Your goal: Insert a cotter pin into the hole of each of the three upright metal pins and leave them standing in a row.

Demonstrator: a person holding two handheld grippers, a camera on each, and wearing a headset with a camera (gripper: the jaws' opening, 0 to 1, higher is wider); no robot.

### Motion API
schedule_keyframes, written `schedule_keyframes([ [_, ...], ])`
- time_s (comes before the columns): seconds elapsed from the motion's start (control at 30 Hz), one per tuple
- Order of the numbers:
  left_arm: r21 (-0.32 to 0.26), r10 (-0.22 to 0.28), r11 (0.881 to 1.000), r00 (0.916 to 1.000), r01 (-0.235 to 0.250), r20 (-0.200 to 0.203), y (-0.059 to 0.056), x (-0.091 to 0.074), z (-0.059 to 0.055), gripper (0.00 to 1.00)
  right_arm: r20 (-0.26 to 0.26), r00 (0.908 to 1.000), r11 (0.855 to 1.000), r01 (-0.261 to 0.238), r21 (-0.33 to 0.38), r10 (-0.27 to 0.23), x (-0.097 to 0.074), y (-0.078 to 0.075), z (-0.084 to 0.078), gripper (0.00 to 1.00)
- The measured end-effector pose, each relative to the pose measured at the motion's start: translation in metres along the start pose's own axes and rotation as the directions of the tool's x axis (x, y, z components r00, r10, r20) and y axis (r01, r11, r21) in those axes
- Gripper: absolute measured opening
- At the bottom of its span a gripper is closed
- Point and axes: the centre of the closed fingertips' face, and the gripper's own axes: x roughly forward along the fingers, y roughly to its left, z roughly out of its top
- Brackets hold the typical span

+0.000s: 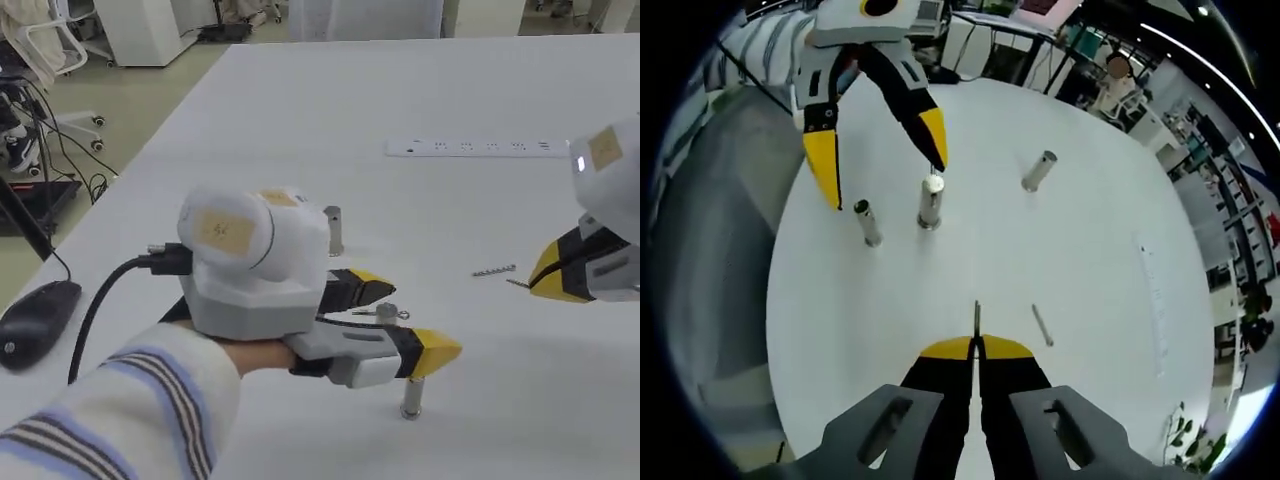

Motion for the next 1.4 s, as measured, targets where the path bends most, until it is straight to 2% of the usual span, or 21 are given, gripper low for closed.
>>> schedule_keyframes([
  [0.47,-0.023,-0.045,0.999,0.999,0.045,-0.001,-0.013,0.028,0.008,0.32,0.048,0.9986,0.999,0.022,0.032,-0.023,-0.006,0.023,0.008,0.02],
  [0.7,-0.046,-0.057,0.997,0.9984,0.056,-0.007,-0.016,0.035,0.011,0.28,0.07,0.9969,0.999,0.034,0.033,-0.036,-0.009,0.024,0.015,0.02],
  [0.83,-0.059,-0.062,0.996,0.9978,0.06,-0.025,-0.017,0.039,0.009,0.27,0.074,0.996,0.999,0.048,0.027,-0.049,-0.009,0.023,0.017,0.02],
  [1.2,-0.148,-0.084,0.985,0.9964,0.083,-0.003,-0.023,0.043,0.014,0.17,0.074,0.9943,0.997,0.076,0.002,-0.076,-0.014,0.034,0.023,0.02],
  [1.3,-0.197,-0.102,0.976,0.9946,0.098,-0.014,-0.025,0.042,0.013,0.14,0.075,0.9942,0.997,0.078,0.001,-0.077,-0.014,0.036,0.024,0.02],
  [1.4,-0.216,-0.112,0.971,0.9936,0.105,-0.02,-0.027,0.042,0.012,0.1,0.077,0.9938,0.997,0.08,0.001,-0.08,-0.015,0.037,0.025,0.02],
])
